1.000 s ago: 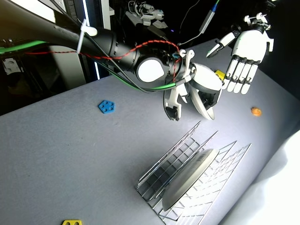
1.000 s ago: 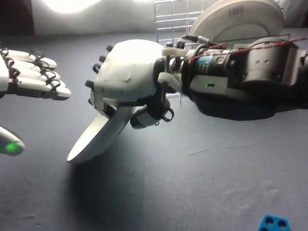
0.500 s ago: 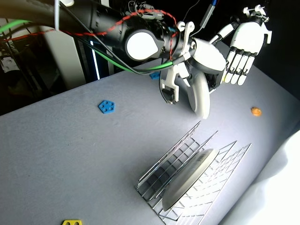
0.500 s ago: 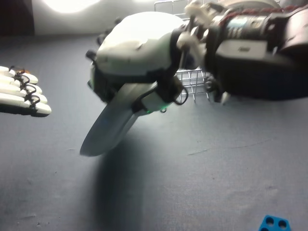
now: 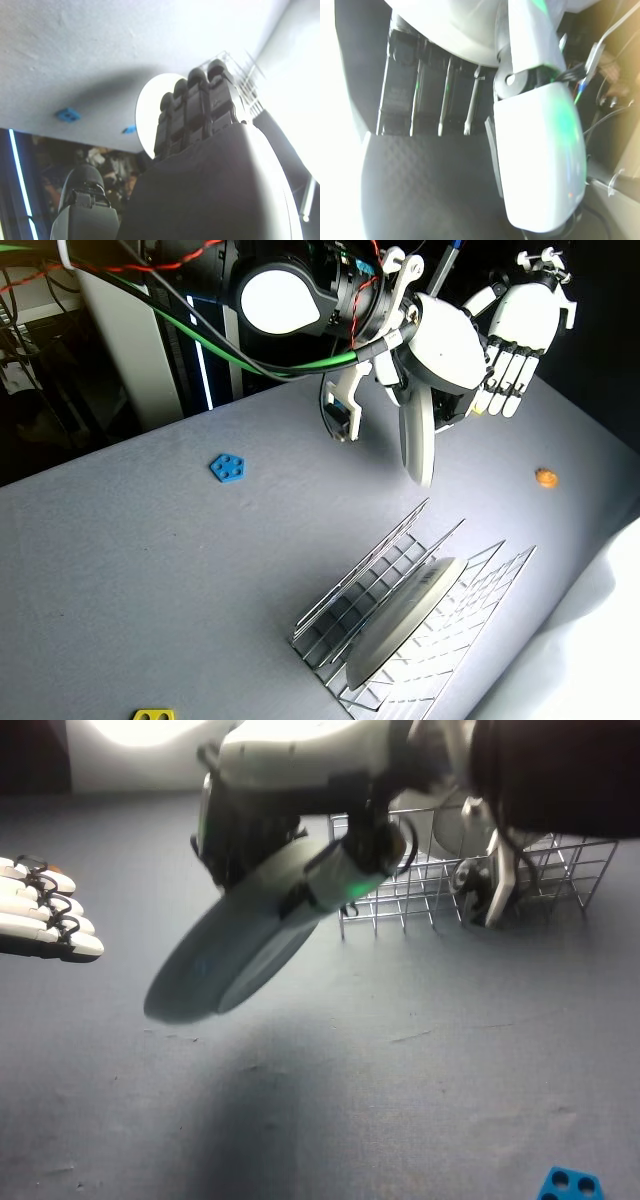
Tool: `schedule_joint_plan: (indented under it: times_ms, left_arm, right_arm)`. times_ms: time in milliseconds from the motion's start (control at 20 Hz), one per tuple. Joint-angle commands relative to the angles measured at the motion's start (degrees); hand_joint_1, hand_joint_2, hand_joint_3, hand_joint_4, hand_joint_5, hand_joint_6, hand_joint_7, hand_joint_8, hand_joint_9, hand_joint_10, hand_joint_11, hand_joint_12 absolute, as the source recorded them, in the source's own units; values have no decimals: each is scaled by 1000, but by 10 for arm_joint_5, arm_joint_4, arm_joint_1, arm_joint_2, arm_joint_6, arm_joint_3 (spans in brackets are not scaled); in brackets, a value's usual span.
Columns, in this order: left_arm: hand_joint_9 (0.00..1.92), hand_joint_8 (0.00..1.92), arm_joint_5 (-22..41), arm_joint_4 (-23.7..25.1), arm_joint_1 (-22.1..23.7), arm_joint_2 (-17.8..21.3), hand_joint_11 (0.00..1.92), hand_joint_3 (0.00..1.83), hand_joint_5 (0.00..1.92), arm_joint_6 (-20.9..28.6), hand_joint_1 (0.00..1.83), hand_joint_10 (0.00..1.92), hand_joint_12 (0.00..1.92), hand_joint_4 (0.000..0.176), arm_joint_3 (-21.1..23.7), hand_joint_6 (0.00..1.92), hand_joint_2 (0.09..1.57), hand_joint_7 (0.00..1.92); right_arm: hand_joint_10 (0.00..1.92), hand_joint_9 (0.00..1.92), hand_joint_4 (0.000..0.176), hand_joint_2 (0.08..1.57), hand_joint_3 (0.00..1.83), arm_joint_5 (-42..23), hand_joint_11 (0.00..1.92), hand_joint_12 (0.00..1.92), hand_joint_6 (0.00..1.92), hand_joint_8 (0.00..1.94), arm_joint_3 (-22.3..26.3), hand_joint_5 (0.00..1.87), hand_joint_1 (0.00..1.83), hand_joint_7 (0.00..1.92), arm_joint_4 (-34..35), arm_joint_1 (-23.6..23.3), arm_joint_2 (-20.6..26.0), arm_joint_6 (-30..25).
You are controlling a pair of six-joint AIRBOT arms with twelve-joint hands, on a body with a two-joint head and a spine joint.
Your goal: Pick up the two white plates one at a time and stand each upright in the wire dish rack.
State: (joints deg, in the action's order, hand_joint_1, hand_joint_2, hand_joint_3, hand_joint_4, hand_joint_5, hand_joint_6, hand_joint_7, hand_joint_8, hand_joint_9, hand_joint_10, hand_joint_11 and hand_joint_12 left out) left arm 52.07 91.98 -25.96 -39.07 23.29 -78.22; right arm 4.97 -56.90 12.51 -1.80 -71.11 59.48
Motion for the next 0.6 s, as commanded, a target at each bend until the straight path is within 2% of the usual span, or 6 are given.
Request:
schedule_joint_plan:
  times_ms: [0, 100, 250, 500, 550]
  left_arm:
    - [81, 4, 9, -36, 3, 4, 9, 1, 107, 2, 0, 2, 22, 0, -6, 4, 1057, 128]
    - [74, 2, 10, -36, 2, 1, 15, 0, 109, 2, 0, 0, 26, 0, -12, 4, 1055, 124]
    - [82, 4, 12, -36, 2, 0, 20, 0, 106, 3, 0, 5, 12, 0, -16, 1, 1050, 130]
    - [89, 8, 14, -36, 7, 3, 17, 2, 99, 3, 0, 7, 11, 0, -14, 2, 1057, 137]
    - [96, 7, 14, -36, 6, 4, 18, 3, 102, 3, 0, 6, 14, 0, -12, 2, 1059, 143]
  right_arm:
    - [942, 1053, 0, 1062, 1, -61, 946, 799, 905, 717, 2, 1006, 1388, 1116, 19, -15, 6, -5]
    - [906, 1077, 0, 1054, 0, -45, 959, 781, 885, 673, 2, 1024, 1390, 1133, 60, -33, 15, -6]
    - [926, 1069, 0, 1066, 0, -31, 953, 781, 930, 758, 2, 990, 1387, 1084, 121, -59, 28, -9]
    - [986, 1031, 0, 1076, 0, -31, 917, 841, 953, 795, 3, 972, 1384, 1070, 167, -59, 41, -31]
    - [1024, 1006, 0, 1090, 1, -38, 881, 861, 1006, 846, 3, 942, 1381, 1037, 175, -58, 46, -32]
